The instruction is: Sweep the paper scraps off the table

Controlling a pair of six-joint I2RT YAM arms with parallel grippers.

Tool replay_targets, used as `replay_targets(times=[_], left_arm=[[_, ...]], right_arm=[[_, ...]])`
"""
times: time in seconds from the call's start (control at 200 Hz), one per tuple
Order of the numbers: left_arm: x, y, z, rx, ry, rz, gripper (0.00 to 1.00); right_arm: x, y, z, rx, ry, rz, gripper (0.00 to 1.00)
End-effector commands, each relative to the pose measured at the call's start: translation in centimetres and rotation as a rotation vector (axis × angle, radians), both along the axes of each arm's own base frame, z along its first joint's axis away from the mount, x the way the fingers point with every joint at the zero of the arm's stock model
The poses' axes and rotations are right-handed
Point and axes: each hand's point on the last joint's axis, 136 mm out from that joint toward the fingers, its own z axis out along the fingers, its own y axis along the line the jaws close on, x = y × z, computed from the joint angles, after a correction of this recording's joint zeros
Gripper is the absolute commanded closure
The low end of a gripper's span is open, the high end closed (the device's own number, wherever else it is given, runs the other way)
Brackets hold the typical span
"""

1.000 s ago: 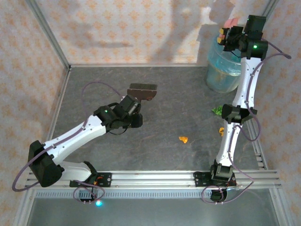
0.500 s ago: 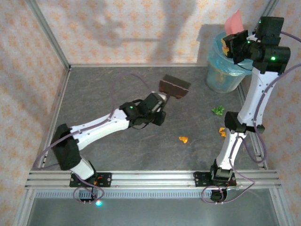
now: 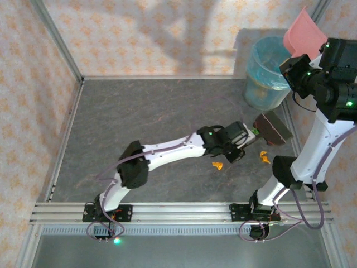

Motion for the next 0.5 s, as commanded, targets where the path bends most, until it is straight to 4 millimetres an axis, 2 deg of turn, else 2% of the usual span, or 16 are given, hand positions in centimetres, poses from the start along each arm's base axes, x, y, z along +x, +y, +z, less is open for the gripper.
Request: replay_targets(times=[0.0,0.08,0.255,0.36,0.495], left_arm=[[-0.8,-1.7,0.1,0.044,-0.025,-0.095,1.0],[-0.6,-2.7,-1.6,0.08,-0.012,-0.111,1.0],[-0.6,-4.1,-3.7,0.114,0.018,-0.135,1.0],[-0.7,-3.8,-5.1,0.16,0.025,-0.144,1.0],[0.2,-2.6,-6.4,0.229,-0.003,-0.108,1.0]], right_arm=[[-2.1,-0.5,-4.2,-0.069,0.2,0.007,1.0],[-2.4,-0.8,-4.6,-0.087,0.218,0.004,1.0],[-2.5,-0.5,-5.5,-0.092,0.251,0.033,1.0],[-2.9,-0.4,-6.2,-0.103,0.283,0.047,1.0],[-4.0,0.1,-7.4,-0.106,0.332,0.077,1.0]])
